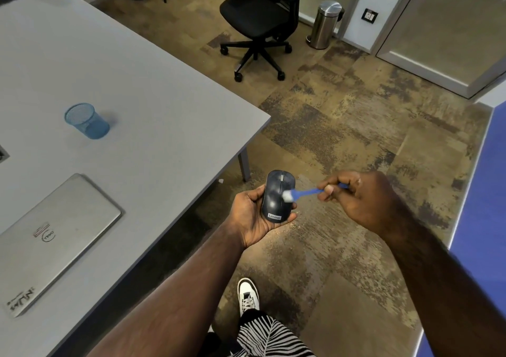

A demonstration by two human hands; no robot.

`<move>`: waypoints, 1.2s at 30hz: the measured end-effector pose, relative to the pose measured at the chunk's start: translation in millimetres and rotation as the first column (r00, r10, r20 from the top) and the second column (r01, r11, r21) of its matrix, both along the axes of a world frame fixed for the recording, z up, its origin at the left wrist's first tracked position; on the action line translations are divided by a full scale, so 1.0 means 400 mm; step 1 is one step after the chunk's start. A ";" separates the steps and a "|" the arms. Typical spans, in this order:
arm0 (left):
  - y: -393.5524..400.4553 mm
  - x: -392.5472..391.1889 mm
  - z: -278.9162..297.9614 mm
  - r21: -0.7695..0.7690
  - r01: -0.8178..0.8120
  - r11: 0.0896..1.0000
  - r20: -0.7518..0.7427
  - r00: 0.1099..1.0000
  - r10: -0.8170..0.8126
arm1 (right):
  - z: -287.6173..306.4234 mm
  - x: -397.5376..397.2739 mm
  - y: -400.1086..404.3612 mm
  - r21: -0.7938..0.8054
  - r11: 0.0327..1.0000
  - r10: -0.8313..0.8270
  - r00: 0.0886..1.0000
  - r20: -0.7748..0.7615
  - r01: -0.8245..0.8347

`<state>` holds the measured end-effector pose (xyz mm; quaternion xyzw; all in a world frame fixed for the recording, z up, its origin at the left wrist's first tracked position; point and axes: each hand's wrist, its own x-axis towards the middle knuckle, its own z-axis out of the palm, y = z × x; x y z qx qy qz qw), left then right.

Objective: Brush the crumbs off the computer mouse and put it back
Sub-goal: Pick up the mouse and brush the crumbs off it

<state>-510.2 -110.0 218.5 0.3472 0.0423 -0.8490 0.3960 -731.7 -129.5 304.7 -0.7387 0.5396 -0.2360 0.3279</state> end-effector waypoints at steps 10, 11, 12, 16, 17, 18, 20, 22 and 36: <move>0.000 -0.008 0.006 -0.022 0.020 1.000 0.034 0.999 -0.019 | 0.003 0.016 -0.005 -0.100 0.987 -0.131 0.990 -0.053 0.126; 0.001 -0.008 0.006 -0.017 0.018 1.000 0.035 0.999 -0.017 | 0.002 0.022 0.001 -0.051 0.996 -0.067 0.998 -0.014 0.066; 0.002 -0.008 0.007 -0.015 0.014 1.000 0.035 0.999 -0.013 | -0.001 0.027 0.006 -0.019 1.000 -0.019 1.000 0.002 0.019; 0.007 0.001 0.008 -0.018 0.012 1.000 0.031 0.999 -0.011 | -0.025 0.018 -0.040 -0.054 0.983 -0.184 0.958 -0.221 0.177; 0.008 0.004 0.007 -0.018 0.010 1.000 0.030 1.000 -0.009 | -0.029 0.014 -0.053 -0.066 0.972 -0.236 0.931 -0.279 0.226; 0.009 0.008 0.007 -0.017 0.009 1.000 0.029 1.000 -0.008 | -0.033 0.013 -0.062 -0.073 0.965 -0.264 0.922 -0.282 0.254; 0.007 0.018 0.008 -0.022 0.003 1.000 0.032 0.999 -0.002 | -0.037 0.021 -0.066 -0.069 0.969 -0.247 0.959 -0.142 0.239; 0.000 0.029 0.012 -0.025 -0.015 1.000 0.044 0.999 0.016 | -0.042 0.033 -0.060 -0.045 0.984 -0.176 0.984 -0.026 0.175; 0.007 0.168 0.020 -0.097 -0.270 0.958 0.106 0.954 0.280 | -0.148 0.171 -0.178 0.535 0.820 -0.387 0.887 0.252 0.205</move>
